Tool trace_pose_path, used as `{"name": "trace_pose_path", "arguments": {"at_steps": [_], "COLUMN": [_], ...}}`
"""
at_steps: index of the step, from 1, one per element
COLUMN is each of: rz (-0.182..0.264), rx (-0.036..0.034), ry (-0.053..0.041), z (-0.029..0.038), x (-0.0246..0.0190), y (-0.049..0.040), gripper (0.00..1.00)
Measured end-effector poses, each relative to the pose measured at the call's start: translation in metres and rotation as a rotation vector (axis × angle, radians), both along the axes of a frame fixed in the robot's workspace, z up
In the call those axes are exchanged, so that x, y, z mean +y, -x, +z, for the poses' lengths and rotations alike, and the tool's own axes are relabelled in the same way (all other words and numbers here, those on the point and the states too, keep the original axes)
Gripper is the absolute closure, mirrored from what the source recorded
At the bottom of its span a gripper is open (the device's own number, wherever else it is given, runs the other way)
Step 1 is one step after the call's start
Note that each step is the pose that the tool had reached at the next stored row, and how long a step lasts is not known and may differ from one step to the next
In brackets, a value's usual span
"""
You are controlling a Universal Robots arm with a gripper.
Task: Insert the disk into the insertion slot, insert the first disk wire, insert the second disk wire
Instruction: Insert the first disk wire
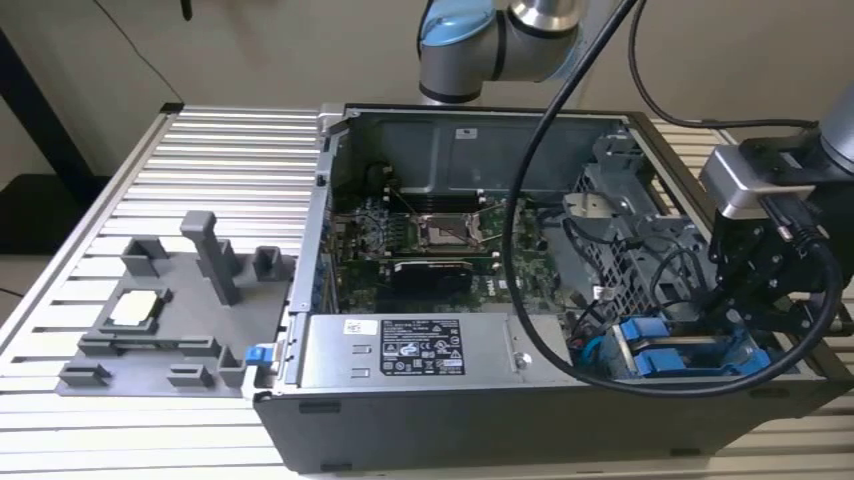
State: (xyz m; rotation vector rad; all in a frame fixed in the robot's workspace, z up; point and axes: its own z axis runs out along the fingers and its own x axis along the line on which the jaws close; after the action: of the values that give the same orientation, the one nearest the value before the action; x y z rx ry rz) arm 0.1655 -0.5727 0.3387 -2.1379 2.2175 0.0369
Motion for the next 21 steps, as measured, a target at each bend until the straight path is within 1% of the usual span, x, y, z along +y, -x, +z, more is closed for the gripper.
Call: {"name": "trace_pose_path", "arguments": {"at_steps": [21], "rz": [-0.001], "rx": [-0.0004], "ry": [-0.0024], "z": [-0.0052], "x": [0.0], "y": [0.0], "gripper": [0.81]}}
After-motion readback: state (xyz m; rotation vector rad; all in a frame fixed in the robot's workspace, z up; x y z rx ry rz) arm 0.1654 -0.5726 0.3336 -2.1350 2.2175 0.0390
